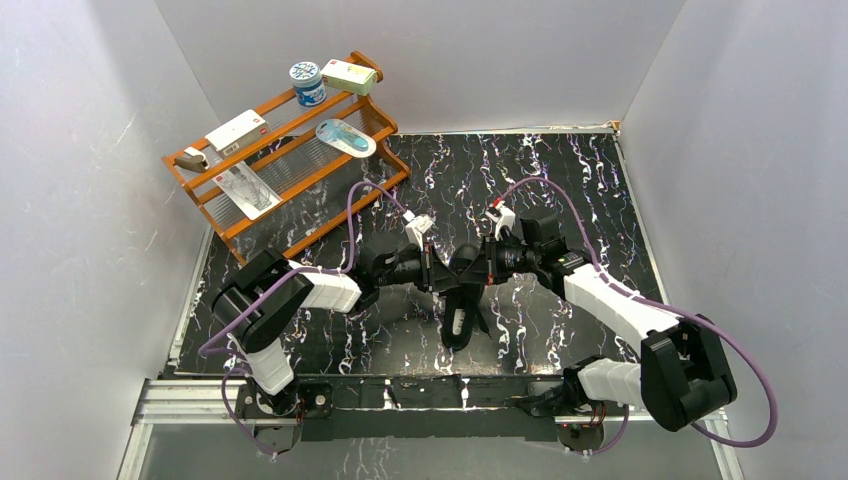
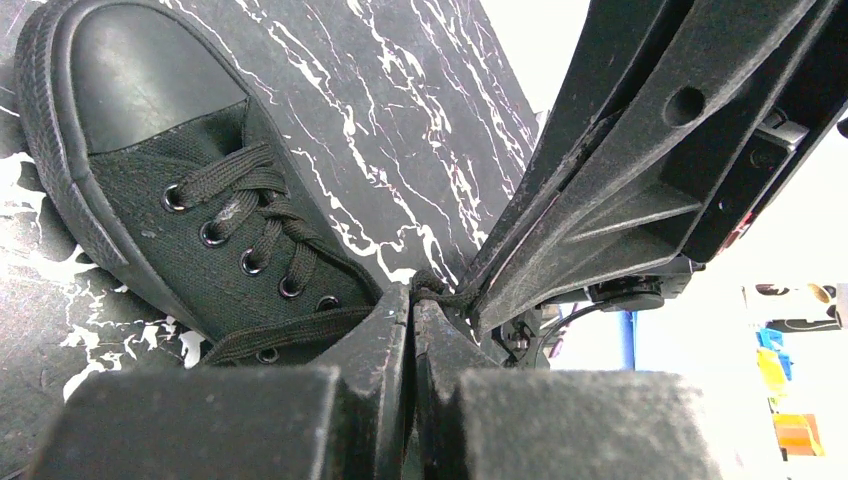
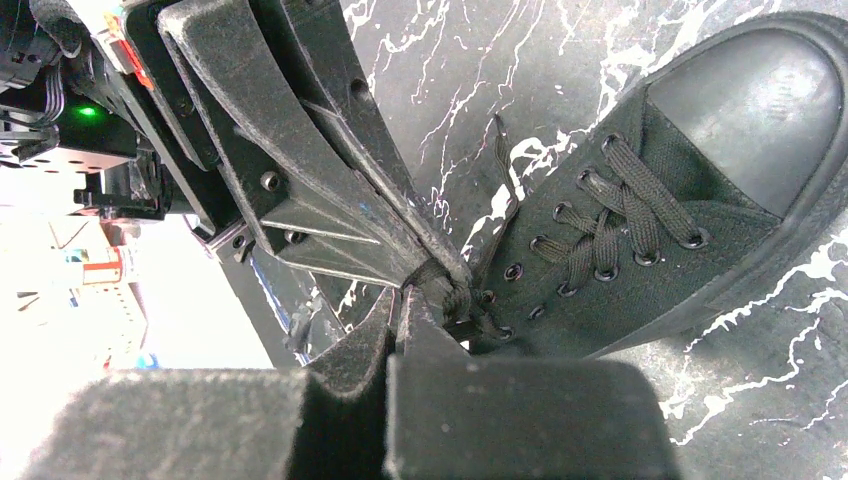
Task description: Tie the shoes
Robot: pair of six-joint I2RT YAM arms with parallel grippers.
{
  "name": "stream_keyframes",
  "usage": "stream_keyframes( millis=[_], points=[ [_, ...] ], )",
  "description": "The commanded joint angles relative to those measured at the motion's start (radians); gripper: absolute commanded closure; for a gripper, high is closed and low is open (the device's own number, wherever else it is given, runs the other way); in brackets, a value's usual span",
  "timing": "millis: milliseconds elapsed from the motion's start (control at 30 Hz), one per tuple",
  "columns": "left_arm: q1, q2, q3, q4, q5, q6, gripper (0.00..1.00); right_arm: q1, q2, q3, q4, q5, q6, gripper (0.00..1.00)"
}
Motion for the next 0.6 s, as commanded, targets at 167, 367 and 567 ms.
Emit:
stream_keyframes(
  millis=[167,367,567],
  points=[
    [0.016,-0.027,-0.008,-0.044,-0.157,0.052,1.00,-0.006,-0.030,-0.001,-0.012,-0.135,0.013,1.00],
    [0.005,0.019,0.009,0.030,-0.174,-0.003,1.00,0.005,0.005,-0.007,0.057,-0.228,0.031,1.00],
    [0.007,0.046,-0.006,0.117,-0.203,-0.061,1.00,0.012,0.028,-0.018,0.152,-0.252,0.075,1.00]
  ],
)
